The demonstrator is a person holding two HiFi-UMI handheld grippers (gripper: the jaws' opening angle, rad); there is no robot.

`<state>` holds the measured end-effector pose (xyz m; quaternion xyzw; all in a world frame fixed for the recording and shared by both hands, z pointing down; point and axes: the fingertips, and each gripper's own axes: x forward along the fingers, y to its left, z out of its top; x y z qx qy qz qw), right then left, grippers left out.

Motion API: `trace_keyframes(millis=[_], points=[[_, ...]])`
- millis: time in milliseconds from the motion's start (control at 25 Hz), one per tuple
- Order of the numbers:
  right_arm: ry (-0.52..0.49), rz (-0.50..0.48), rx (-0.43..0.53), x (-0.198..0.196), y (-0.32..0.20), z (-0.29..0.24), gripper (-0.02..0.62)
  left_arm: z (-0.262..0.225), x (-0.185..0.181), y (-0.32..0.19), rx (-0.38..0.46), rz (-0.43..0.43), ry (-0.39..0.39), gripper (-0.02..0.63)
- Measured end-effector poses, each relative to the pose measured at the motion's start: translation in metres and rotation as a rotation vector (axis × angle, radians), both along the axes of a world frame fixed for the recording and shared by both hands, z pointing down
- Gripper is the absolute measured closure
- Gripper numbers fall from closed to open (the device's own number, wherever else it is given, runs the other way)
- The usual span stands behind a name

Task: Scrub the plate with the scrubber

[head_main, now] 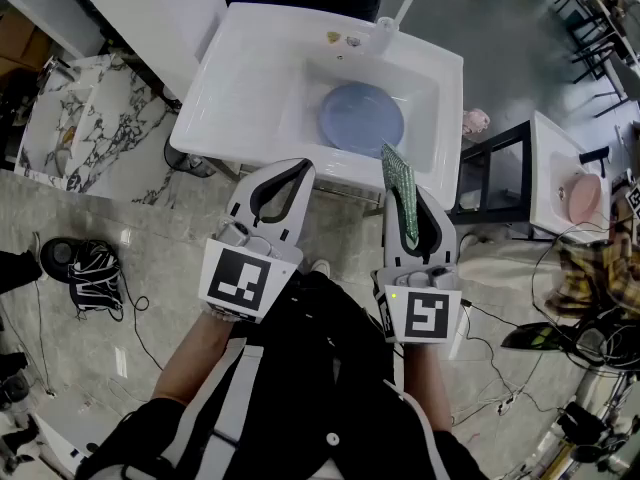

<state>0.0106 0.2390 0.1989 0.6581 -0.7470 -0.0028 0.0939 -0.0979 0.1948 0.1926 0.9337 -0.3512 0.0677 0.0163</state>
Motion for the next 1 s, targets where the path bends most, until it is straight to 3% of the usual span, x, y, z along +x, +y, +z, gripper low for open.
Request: trace_keyframes(millis=[520,1000], points=[[0.006,0.021,-0.008,-0.01,-0.008,0.004,0.5,0.004,-0.009,-0.013,-0.009,0.021,0.005,0.606],[0.008,0.123,-0.031,-0.011,-0.015,0.017,0.5,0.015,-0.014,-0.027,-0.007,0.087,0.006,0.606]])
